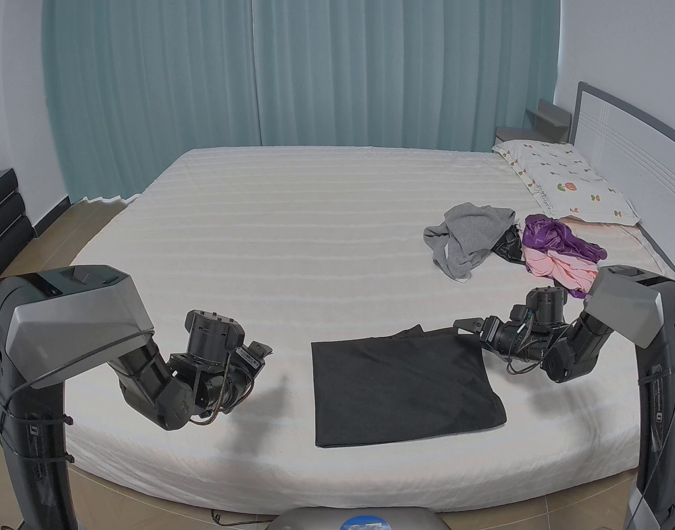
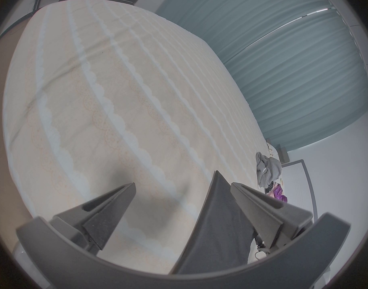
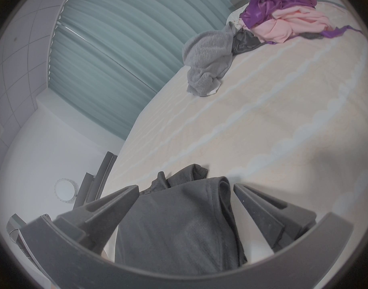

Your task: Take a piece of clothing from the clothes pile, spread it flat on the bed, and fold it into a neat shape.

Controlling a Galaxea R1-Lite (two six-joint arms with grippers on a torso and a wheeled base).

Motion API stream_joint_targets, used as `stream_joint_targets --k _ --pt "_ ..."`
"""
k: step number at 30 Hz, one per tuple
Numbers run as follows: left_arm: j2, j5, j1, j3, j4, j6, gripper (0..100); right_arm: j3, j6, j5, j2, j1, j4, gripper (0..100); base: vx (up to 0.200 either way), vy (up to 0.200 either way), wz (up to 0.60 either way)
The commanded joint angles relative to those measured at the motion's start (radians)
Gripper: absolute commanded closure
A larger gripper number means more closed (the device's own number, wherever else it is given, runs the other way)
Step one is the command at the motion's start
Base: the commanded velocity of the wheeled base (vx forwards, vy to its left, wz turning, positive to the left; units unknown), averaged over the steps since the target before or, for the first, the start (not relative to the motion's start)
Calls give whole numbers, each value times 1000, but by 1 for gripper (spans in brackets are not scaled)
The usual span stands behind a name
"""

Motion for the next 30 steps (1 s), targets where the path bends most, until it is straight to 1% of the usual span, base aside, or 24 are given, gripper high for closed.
stream_joint_targets --k 1,5,6,7,9,16,25,30 --pt "2 1 -1 0 0 0 0 -42 5 0 49 12 5 0 0 0 0" --pt "2 1 -3 0 0 0 0 -42 5 -5 50 12 -3 0 0 0 0" --pt "3 1 -3 0 0 2 0 -44 5 -25 50 10 -6 0 0 0 0" --pt "3 2 -5 0 0 4 0 -45 5 -36 50 10 -8 100 0 0 0" --pt "3 4 -5 -2 0 4 0 -48 5 -50 47 6 -8 100 0 0 0" --pt "3 6 -5 -3 -2 0 0 -42 5 -51 38 -14 -8 100 0 0 0" --pt "0 10 -6 -3 -2 4 0 -68 28 -60 43 -25 -8 100 0 0 0" --pt "2 10 -6 -2 -2 4 0 -71 26 -60 49 -23 -8 100 0 0 0"
